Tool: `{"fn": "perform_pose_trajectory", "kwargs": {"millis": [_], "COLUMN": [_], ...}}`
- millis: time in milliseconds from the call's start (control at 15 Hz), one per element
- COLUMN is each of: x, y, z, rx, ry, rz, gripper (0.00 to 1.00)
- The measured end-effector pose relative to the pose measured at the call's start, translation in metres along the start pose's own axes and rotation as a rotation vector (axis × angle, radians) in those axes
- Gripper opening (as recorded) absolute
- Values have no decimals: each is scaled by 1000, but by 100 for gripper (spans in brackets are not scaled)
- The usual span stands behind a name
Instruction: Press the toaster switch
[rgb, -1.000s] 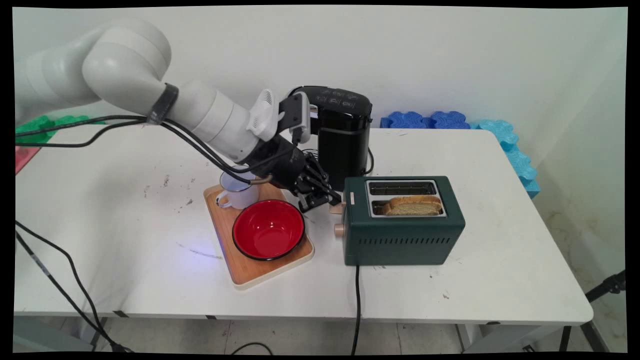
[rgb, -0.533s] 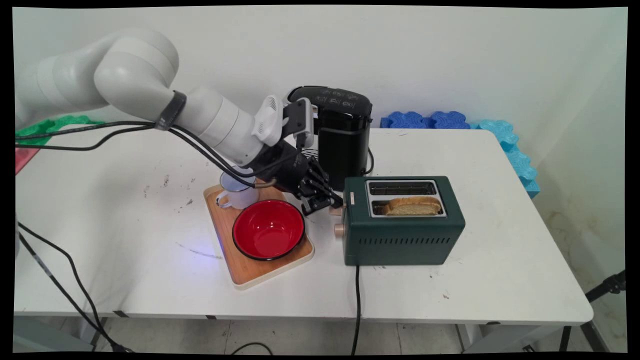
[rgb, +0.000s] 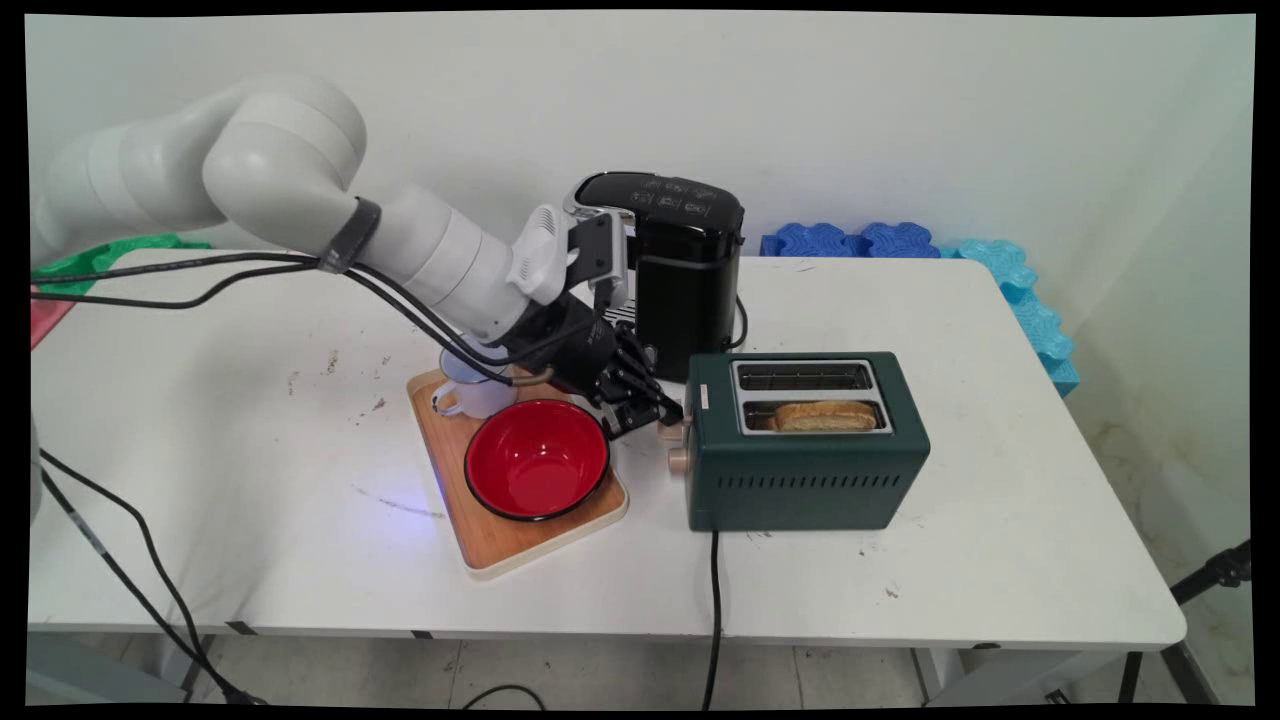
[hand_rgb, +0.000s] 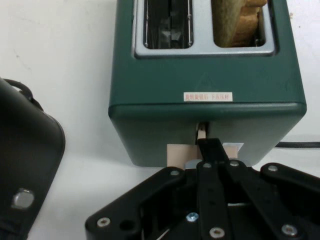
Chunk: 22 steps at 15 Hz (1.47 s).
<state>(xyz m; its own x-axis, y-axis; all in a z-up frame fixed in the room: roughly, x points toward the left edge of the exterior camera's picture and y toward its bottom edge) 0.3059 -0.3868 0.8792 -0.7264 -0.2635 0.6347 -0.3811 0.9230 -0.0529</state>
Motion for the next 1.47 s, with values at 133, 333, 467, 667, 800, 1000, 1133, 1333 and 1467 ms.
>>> {"fn": "perform_pose_trajectory", "kwargs": {"millis": [133,333,467,667,800,1000,1133,1333,1467], "x": [-1,-3,-4,-5,-6,-7,-8,-9,-10], "y": [1,2,2,1,1,0,-1,-2,-3], "z": [2,5,8,10,12,14,15,17,18], "rx": [-3,-7,-9,-9,-8,-7,-7,-7,-7], "ry": [-2,-5,-6,-6,-7,-8,-8,-7,-7], "rz": [-4,-6,-5,-1,1,3,5,8,10], "gripper": [0,0,0,0,0,0,0,0,0]}}
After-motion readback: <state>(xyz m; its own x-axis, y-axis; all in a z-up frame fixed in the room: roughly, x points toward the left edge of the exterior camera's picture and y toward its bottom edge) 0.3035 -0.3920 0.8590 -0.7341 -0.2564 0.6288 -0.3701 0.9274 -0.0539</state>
